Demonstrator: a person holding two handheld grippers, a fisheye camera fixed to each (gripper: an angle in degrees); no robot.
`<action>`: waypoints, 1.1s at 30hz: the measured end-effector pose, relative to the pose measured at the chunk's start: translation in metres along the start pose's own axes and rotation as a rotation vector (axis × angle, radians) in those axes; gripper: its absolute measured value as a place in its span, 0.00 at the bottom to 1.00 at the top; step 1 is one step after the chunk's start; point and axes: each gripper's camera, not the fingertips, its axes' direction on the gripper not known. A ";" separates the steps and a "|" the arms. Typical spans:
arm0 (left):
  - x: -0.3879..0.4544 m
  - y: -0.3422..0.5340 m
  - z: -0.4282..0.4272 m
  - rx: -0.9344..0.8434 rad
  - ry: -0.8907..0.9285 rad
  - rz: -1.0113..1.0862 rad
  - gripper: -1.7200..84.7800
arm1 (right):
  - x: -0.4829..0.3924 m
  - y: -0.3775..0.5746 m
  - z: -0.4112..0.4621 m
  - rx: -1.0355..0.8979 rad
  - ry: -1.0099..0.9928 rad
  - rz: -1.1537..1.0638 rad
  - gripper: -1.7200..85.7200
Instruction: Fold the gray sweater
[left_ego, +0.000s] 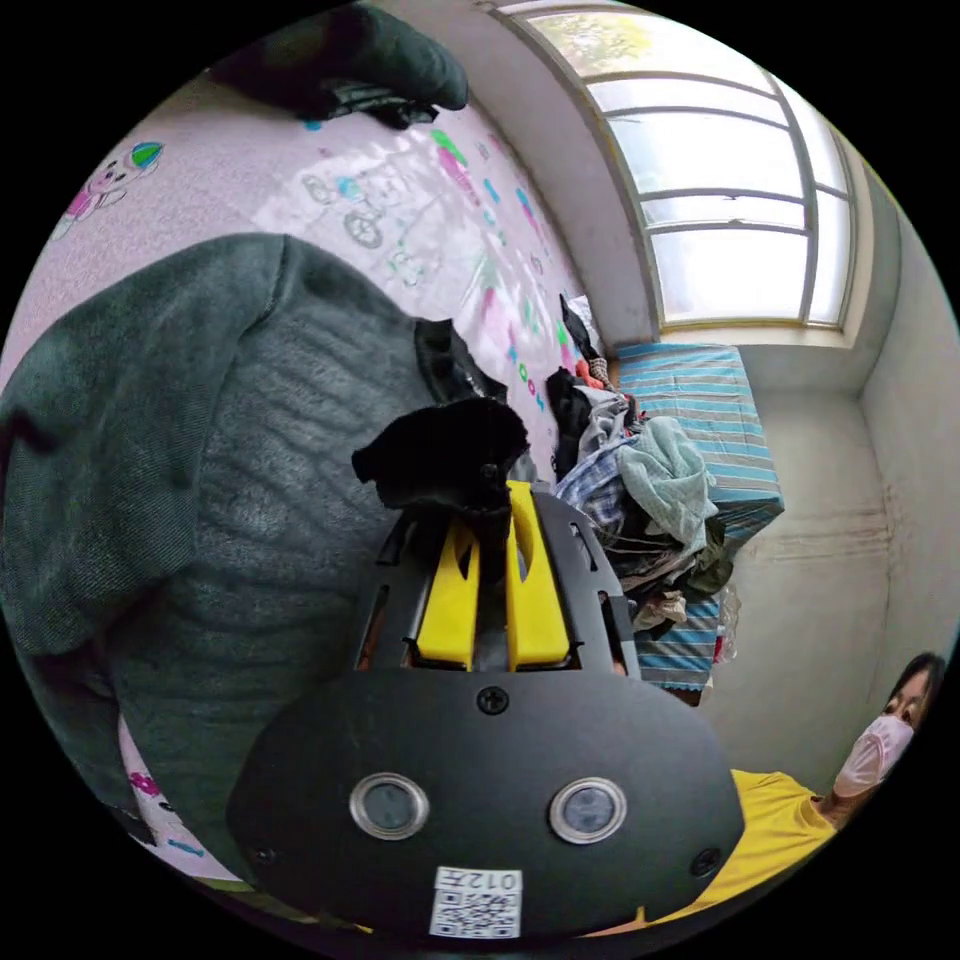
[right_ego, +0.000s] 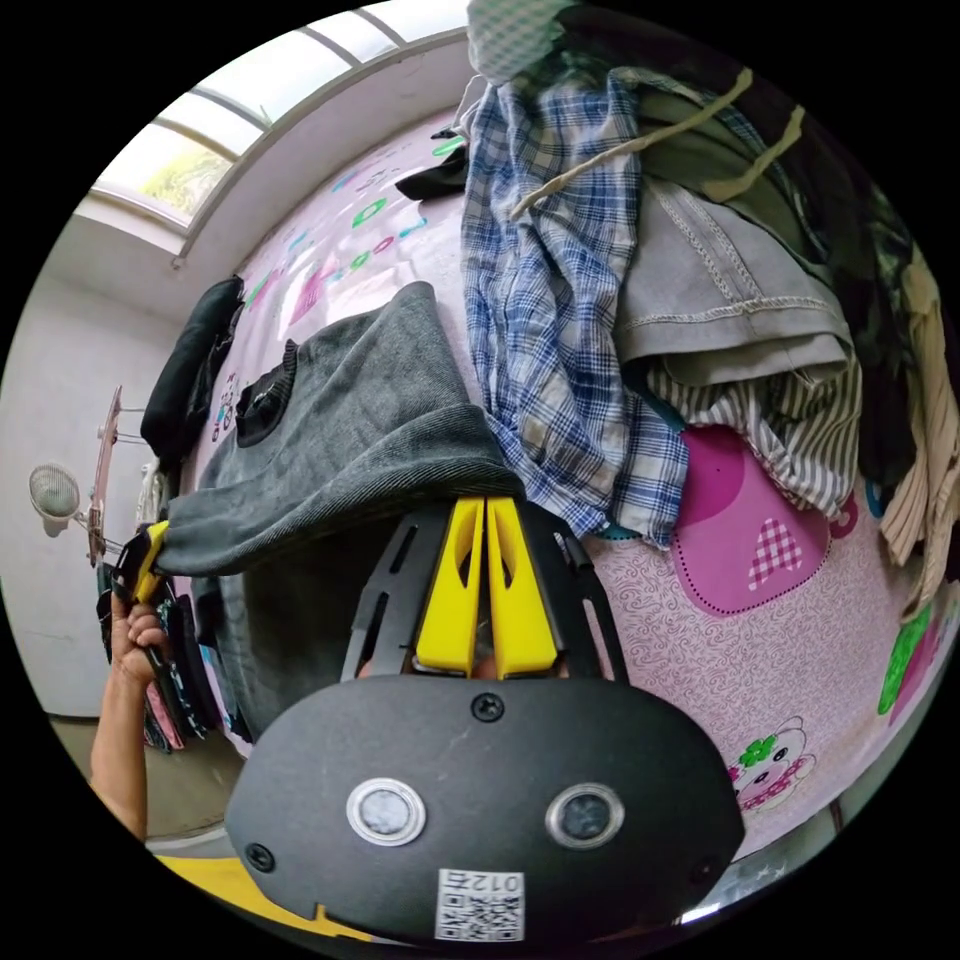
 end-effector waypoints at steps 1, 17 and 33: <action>-0.011 0.001 0.001 -0.008 -0.003 -0.009 0.10 | -0.006 -0.002 0.002 -0.006 0.012 -0.021 0.02; -0.102 -0.008 0.038 -0.027 -0.166 -0.061 0.11 | -0.101 0.047 0.015 -0.043 0.295 -0.527 0.02; 0.001 0.043 0.128 -0.124 -0.547 0.311 0.03 | -0.110 -0.003 0.025 -0.102 0.156 -0.445 0.02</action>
